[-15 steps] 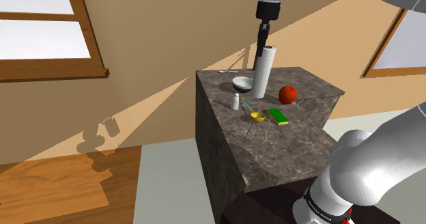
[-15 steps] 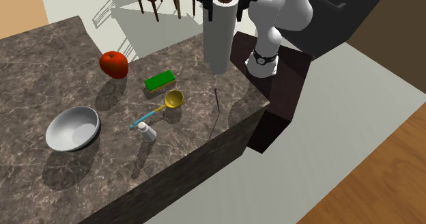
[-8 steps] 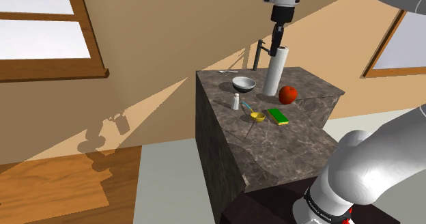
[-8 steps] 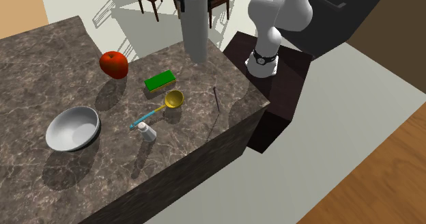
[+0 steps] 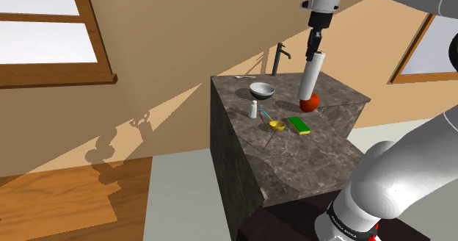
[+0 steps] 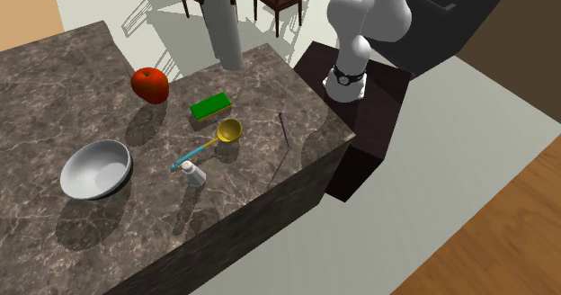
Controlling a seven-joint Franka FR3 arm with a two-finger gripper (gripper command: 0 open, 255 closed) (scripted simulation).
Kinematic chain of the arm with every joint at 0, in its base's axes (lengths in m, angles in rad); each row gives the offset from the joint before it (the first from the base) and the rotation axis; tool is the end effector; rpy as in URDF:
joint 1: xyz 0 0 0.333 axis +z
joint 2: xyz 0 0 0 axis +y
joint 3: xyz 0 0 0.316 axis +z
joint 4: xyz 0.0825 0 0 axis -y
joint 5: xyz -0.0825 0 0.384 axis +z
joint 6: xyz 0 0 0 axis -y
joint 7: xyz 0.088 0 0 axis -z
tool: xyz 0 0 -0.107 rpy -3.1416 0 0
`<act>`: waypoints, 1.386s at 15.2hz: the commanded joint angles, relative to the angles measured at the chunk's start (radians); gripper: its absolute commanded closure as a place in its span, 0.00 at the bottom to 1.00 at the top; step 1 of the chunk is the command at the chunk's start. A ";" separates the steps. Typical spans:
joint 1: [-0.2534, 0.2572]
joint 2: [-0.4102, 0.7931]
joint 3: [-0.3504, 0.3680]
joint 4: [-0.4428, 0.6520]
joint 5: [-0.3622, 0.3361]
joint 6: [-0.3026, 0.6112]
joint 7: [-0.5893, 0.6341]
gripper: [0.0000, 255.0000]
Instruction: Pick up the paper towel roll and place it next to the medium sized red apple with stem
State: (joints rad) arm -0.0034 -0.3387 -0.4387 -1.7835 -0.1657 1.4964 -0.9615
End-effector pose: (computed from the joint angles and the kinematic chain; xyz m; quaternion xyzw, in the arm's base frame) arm 0.3810 -0.2432 0.6685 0.9655 0.2599 0.0004 0.0156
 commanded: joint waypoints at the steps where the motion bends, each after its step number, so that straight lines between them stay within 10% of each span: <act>1: -0.012 0.028 -0.041 0.016 0.000 0.016 -0.054 1.00; 13: -0.112 0.322 -0.309 0.229 0.141 0.075 -0.430 1.00; 21: -0.310 0.619 -0.390 0.462 0.366 0.051 -0.677 1.00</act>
State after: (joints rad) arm -0.2942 0.2550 -0.8284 -1.3460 0.1801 1.5527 -1.6212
